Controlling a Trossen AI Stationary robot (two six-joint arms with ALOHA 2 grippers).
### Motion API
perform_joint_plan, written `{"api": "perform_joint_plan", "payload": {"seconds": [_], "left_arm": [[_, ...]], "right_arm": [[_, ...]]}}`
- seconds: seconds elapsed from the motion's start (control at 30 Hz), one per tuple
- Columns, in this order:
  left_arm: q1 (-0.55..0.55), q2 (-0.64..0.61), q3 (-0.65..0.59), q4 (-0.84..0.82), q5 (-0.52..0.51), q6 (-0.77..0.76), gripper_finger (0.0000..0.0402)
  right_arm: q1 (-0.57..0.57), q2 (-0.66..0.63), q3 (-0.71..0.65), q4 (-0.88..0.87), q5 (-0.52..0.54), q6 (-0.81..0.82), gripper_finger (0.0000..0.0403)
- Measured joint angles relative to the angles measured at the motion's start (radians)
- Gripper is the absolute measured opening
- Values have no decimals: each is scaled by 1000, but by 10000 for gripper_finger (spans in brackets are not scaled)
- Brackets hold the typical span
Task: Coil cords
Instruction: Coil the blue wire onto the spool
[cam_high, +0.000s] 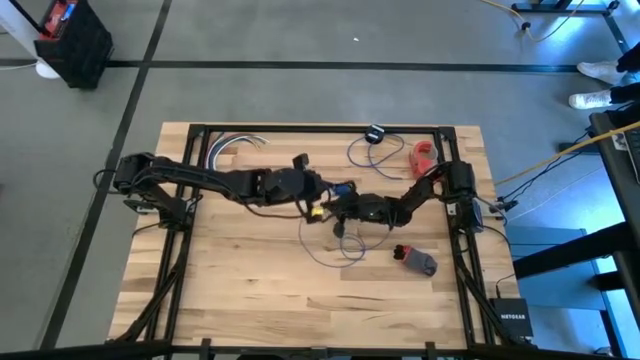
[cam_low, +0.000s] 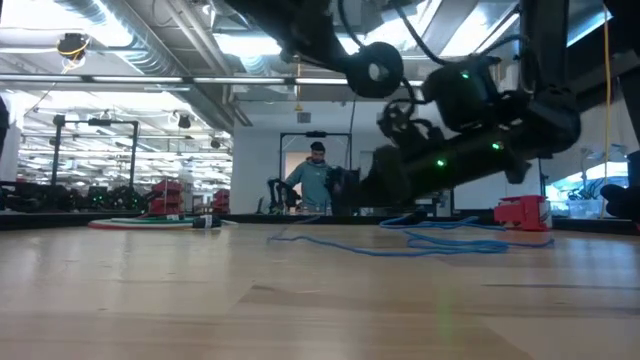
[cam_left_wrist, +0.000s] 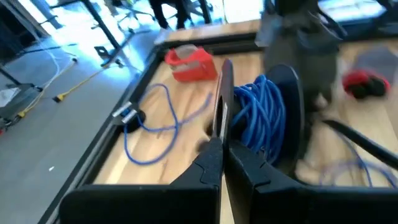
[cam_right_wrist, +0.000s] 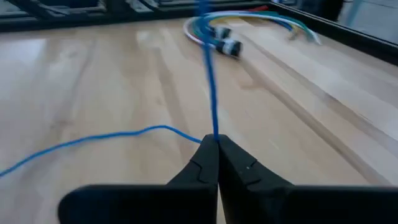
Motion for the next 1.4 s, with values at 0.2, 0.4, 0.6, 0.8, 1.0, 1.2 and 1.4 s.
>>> {"api": "perform_joint_plan", "payload": {"seconds": [0.2,0.4,0.6,0.8,1.0,1.2,1.4], "left_arm": [[-20,-66,2,-143,-11,-24,0],[-11,-46,3,-213,-8,-14,0],[24,11,3,-222,-76,43,0],[63,87,2,-138,-125,164,0],[72,153,2,33,-140,269,0],[71,171,2,62,-144,317,0],[70,168,2,72,-143,275,0]], "right_arm": [[3,-86,-153,119,44,42,1],[-32,-264,-294,116,116,37,1],[-86,-453,-387,102,76,74,1],[-103,-610,-406,99,-89,175,1],[-102,-630,-352,72,-206,224,1],[-102,-606,-251,-29,-225,222,1],[-49,-547,-161,-87,-194,159,1]]}}
